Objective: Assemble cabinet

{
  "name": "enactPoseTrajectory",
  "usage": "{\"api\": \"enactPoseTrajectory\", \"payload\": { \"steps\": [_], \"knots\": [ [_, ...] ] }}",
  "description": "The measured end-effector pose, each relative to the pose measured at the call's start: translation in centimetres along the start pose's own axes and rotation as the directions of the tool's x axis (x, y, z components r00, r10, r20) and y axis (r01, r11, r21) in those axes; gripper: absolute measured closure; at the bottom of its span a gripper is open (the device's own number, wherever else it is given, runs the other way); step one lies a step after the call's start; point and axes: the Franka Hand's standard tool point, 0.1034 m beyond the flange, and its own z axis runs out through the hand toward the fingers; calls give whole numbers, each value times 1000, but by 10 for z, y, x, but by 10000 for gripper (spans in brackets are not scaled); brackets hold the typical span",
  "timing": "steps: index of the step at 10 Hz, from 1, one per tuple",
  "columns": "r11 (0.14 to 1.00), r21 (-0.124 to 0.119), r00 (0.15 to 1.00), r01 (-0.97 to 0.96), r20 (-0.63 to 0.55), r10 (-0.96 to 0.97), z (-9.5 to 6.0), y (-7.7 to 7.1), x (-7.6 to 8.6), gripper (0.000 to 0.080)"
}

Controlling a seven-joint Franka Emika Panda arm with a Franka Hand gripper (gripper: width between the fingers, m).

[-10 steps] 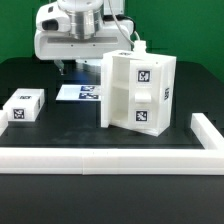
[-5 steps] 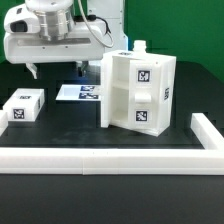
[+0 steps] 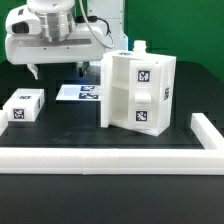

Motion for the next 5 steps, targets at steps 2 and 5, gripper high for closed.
{"api": "enactPoseTrajectory", "payload": {
  "steps": [2, 5],
  "knots": [
    [1000, -14, 1000, -9, -3, 9, 2, 21, 6, 2],
    [999, -31, 999, 12, -34, -13, -3, 28, 16, 2]
  ]
}}
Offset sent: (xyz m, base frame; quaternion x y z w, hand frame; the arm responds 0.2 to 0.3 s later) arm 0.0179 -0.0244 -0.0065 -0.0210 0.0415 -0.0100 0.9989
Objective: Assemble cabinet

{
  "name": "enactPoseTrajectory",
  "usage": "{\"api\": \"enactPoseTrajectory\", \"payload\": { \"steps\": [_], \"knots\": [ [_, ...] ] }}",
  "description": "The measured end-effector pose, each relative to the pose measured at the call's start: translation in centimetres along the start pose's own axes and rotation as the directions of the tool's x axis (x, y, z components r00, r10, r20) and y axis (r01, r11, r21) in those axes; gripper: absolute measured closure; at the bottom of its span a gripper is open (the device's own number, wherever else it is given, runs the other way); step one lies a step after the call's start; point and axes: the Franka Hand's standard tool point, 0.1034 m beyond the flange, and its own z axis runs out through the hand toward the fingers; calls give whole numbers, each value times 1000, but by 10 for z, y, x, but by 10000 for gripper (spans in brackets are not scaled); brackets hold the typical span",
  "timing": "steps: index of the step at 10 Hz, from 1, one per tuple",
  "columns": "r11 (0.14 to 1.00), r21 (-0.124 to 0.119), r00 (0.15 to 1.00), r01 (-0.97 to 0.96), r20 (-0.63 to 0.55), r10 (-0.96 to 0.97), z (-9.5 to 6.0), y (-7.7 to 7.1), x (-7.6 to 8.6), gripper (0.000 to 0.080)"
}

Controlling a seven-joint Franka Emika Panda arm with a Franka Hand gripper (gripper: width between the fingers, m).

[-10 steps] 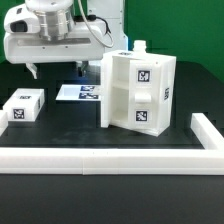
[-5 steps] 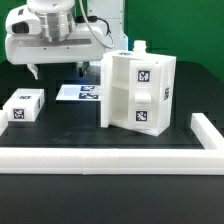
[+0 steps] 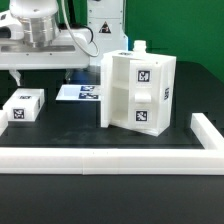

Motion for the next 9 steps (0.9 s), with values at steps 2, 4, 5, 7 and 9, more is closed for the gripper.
{"api": "enactPoseTrajectory", "payload": {
  "steps": [2, 4, 5, 7, 9],
  "knots": [
    [1000, 0, 1000, 0, 2, 0, 2, -1, -1, 2],
    [1000, 0, 1000, 1, 3, -1, 2, -1, -1, 2],
    [1000, -6, 1000, -18, -17, 18, 3, 6, 2, 2],
    [997, -36, 994, -70, -90, 66, 1, 33, 15, 2],
    [996, -51, 991, -69, -118, 63, -4, 36, 23, 2]
  ]
}}
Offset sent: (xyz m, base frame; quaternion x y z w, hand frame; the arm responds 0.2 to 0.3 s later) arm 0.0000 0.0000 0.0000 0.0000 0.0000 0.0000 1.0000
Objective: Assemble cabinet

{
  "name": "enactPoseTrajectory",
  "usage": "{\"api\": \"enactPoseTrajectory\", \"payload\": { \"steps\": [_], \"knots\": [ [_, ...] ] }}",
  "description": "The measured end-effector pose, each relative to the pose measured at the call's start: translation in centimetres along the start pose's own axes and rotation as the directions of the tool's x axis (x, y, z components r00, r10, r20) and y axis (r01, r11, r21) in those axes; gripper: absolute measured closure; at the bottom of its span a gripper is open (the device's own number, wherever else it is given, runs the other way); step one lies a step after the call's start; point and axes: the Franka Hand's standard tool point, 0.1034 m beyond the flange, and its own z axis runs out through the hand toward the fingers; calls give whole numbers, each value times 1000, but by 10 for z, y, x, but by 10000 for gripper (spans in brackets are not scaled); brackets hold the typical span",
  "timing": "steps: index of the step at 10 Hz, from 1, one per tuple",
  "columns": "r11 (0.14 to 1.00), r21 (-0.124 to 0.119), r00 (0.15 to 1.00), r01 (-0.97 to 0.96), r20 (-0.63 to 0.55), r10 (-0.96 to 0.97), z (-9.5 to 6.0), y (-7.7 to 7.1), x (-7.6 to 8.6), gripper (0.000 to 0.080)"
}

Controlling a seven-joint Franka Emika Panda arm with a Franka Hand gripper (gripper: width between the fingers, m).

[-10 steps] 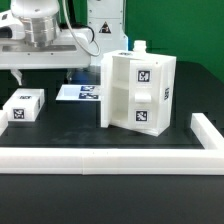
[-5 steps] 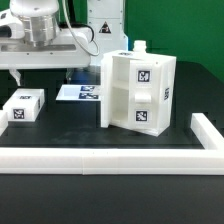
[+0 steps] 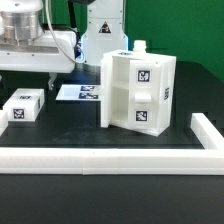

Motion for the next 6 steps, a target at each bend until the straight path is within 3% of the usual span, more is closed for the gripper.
{"api": "enactPoseTrajectory", "payload": {
  "steps": [3, 6],
  "knots": [
    [1000, 16, 1000, -15, 16, 15, 4, -3, -3, 2],
    [1000, 6, 1000, -7, 19, 7, 18, -3, -7, 2]
  ]
}}
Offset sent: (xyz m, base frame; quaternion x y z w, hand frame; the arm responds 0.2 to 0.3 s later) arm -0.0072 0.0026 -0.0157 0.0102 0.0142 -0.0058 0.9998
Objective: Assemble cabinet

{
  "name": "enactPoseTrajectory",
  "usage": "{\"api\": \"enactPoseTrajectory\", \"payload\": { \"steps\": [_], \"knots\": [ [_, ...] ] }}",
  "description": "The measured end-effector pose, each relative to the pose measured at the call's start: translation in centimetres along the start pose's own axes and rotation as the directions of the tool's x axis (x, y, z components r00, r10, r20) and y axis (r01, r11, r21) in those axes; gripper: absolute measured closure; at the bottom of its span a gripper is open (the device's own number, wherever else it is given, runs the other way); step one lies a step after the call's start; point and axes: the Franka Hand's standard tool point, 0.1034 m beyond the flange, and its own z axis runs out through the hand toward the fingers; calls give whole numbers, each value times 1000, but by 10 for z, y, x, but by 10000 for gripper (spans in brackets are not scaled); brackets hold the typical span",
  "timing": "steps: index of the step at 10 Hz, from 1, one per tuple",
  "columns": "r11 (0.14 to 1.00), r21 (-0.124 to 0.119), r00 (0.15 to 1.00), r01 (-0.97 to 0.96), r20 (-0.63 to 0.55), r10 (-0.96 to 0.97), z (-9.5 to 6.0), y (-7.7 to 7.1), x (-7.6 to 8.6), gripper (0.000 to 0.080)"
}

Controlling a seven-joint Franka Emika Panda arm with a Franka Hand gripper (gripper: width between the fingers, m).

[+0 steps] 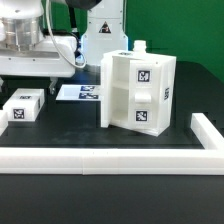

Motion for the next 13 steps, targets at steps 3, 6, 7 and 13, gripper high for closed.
{"api": "enactPoseTrajectory", "payload": {
  "steps": [3, 6, 7, 13],
  "knots": [
    [1000, 4, 1000, 27, 15, -28, 8, -1, -2, 2],
    [999, 6, 999, 45, 18, -45, 12, 0, -2, 2],
    [999, 5, 999, 47, 21, -47, 13, 0, -3, 2],
    [997, -11, 998, 70, 4, -70, 11, -10, 3, 238]
  ]
}}
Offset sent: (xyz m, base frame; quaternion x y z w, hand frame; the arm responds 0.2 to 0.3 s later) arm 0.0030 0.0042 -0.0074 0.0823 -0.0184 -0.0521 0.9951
